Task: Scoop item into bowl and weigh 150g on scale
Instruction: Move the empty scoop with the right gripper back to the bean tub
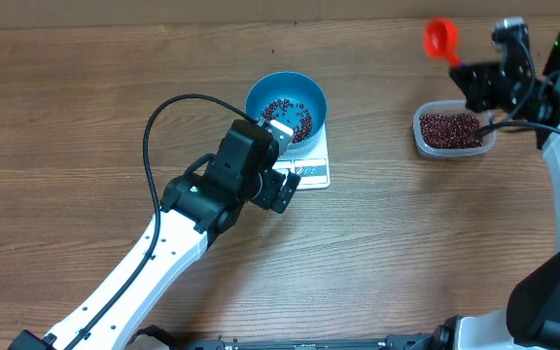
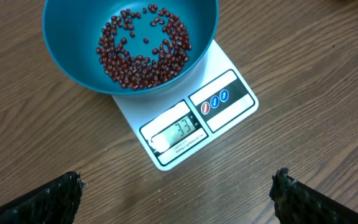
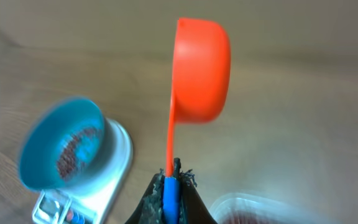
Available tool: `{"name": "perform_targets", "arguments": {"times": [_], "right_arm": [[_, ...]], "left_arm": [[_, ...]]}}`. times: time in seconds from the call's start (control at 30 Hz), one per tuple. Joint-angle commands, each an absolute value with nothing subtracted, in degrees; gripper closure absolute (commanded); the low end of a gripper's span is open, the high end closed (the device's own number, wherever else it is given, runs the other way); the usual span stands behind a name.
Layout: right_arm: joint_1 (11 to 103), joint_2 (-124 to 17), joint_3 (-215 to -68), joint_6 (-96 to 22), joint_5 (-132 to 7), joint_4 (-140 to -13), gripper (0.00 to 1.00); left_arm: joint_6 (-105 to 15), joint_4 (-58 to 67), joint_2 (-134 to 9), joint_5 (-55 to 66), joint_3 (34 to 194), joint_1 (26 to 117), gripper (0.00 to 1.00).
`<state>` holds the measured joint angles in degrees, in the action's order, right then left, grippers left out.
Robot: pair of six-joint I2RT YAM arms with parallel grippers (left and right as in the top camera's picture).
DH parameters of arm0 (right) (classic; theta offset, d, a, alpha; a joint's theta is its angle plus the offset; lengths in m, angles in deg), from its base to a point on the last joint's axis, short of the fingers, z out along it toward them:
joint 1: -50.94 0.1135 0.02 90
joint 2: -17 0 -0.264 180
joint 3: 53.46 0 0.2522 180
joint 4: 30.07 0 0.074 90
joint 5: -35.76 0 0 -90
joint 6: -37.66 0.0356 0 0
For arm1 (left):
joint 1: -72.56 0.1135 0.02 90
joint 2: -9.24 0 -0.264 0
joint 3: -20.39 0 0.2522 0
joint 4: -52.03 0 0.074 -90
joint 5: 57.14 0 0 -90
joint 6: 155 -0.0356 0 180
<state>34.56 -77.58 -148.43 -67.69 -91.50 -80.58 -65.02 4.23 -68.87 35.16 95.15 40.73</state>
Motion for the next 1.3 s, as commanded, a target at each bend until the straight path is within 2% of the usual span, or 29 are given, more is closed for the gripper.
{"name": "perform_targets", "arguments": {"times": [0.0, 0.13, 0.27, 0.5, 0.57, 1.27], "right_arm": [[32.8, -77.0, -148.7, -68.5, -79.0, -88.6, 0.96], [32.7, -77.0, -148.7, -71.0, -71.4, -99.4, 0.96], [32.7, -77.0, -148.6, -71.0, -66.2, -103.2, 0.96], [32.7, -77.2, -148.6, -70.9, -65.3, -103.1, 0.96], [32.7, -77.4, -148.5, -70.8, -66.7, -102.7, 0.88], [32.7, -77.4, -148.5, -70.8, -68.9, -101.5, 0.85]], "left_arm": [[-65.7, 4.4, -69.2, 34.7, 94.9, 40.9, 0.0], [-65.7, 4.4, -69.2, 34.7, 94.9, 40.9, 0.01], [-65.7, 4.4, -69.2, 34.7, 94.9, 40.9, 0.01], [-65.7, 4.4, -69.2, 34.7, 94.9, 40.9, 0.0], [-65.7, 4.4, -69.2, 34.7, 94.9, 40.9, 0.01], [-65.7, 4.4, -69.2, 34.7, 94.9, 40.9, 0.01]]}}
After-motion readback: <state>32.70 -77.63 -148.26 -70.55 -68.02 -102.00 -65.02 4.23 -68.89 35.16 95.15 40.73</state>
